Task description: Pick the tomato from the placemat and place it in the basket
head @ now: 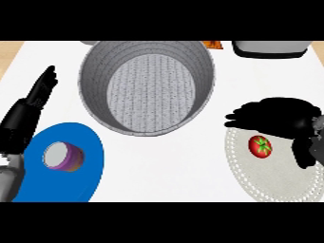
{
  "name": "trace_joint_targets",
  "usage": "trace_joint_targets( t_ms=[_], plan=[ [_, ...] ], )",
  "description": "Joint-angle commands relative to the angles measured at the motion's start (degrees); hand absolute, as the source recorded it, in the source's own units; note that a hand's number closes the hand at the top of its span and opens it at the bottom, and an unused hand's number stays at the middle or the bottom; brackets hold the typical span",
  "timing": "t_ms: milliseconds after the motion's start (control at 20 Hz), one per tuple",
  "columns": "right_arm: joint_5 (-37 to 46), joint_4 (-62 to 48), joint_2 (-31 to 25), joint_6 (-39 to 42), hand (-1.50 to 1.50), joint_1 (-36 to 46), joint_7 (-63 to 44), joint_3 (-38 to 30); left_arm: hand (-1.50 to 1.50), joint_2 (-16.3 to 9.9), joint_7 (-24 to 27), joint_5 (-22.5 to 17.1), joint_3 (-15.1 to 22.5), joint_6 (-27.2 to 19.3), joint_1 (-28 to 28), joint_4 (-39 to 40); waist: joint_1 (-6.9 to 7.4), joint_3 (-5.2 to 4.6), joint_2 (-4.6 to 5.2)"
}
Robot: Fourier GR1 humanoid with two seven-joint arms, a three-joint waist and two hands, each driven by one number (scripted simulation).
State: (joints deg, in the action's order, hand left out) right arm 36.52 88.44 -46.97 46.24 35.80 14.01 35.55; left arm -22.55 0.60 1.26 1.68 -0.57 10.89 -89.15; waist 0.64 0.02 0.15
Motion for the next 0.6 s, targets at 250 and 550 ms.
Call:
trace_joint_targets(
  t_ms=[250, 550],
  plan=[
    [12.1, -14.0, 9.0, -5.1, -1.5, 1.5, 6.0, 3.0, 0.0, 1.3, -3.5, 1.5, -1.8, 0.4, 5.1, 0.9, 0.06, 0.0, 0.07],
    [18.3, -17.5, 8.0, -13.0, -1.5, -3.2, 13.1, 0.1, 0.0, 1.8, -2.1, 1.8, -3.2, 2.9, 3.9, 2.2, -0.32, -0.01, -0.03]
  ],
)
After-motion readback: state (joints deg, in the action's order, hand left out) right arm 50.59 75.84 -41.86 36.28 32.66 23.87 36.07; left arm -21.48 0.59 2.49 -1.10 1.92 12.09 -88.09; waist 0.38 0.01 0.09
